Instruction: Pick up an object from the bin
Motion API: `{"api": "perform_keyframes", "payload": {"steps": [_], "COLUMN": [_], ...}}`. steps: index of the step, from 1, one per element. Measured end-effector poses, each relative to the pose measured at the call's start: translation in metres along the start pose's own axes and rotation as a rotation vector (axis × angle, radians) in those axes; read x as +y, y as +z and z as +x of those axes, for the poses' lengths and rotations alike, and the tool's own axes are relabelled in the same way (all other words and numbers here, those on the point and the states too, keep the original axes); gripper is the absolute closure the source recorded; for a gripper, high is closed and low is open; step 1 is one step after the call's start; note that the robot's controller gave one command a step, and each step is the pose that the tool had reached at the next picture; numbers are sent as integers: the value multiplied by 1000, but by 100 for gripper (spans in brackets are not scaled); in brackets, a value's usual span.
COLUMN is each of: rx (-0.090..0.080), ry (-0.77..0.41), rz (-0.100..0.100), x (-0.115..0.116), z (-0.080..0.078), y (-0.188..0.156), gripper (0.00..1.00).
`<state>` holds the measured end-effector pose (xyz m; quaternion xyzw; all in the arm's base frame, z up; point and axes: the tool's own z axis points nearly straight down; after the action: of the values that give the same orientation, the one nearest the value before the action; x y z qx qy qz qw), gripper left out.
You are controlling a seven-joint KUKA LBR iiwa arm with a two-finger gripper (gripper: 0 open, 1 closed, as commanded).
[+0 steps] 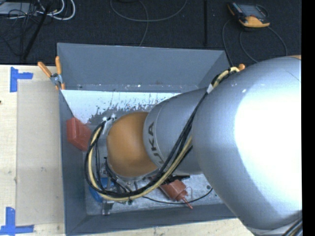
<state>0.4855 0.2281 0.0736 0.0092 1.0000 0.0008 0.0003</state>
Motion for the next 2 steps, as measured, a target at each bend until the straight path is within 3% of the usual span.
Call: {"api": "perform_keyframes", "payload": {"steps": [1,2], "rx": [0,9], "ry": [0,-4], "rz": [0,5], "x": [0,1], "z": [0,6], "y": [0,-49], "gripper": [100,100]}}
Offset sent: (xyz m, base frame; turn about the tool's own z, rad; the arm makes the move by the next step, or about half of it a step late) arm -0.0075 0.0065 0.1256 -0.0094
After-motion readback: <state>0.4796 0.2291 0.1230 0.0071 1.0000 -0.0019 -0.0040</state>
